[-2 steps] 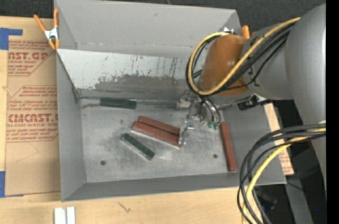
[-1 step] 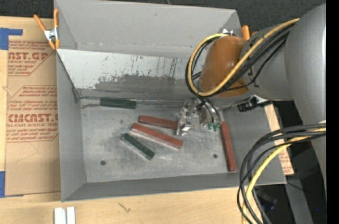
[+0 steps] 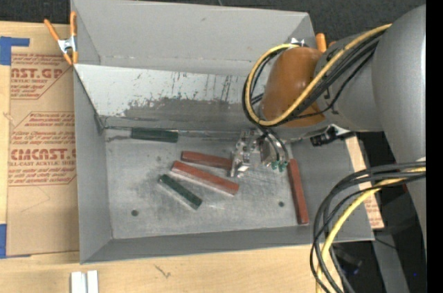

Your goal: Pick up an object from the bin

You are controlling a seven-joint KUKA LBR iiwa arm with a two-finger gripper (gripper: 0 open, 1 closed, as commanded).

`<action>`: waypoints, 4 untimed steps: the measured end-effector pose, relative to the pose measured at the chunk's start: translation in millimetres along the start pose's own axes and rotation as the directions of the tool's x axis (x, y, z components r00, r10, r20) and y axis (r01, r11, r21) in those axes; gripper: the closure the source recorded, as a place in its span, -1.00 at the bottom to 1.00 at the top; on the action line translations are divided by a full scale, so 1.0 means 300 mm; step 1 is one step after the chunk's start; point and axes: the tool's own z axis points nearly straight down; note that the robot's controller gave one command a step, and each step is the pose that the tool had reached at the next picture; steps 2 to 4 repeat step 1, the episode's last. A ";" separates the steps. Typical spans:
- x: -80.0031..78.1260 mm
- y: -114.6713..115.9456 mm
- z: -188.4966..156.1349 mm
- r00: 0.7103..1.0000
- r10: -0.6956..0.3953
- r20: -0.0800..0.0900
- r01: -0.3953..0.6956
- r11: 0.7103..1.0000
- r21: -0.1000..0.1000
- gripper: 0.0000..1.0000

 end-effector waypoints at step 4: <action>0.002 0.002 -0.511 0.994 -0.109 -0.015 0.109 0.994 -0.003 1.00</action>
Offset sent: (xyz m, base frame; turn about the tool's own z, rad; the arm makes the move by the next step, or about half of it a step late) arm 0.0000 0.0000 0.0000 0.0000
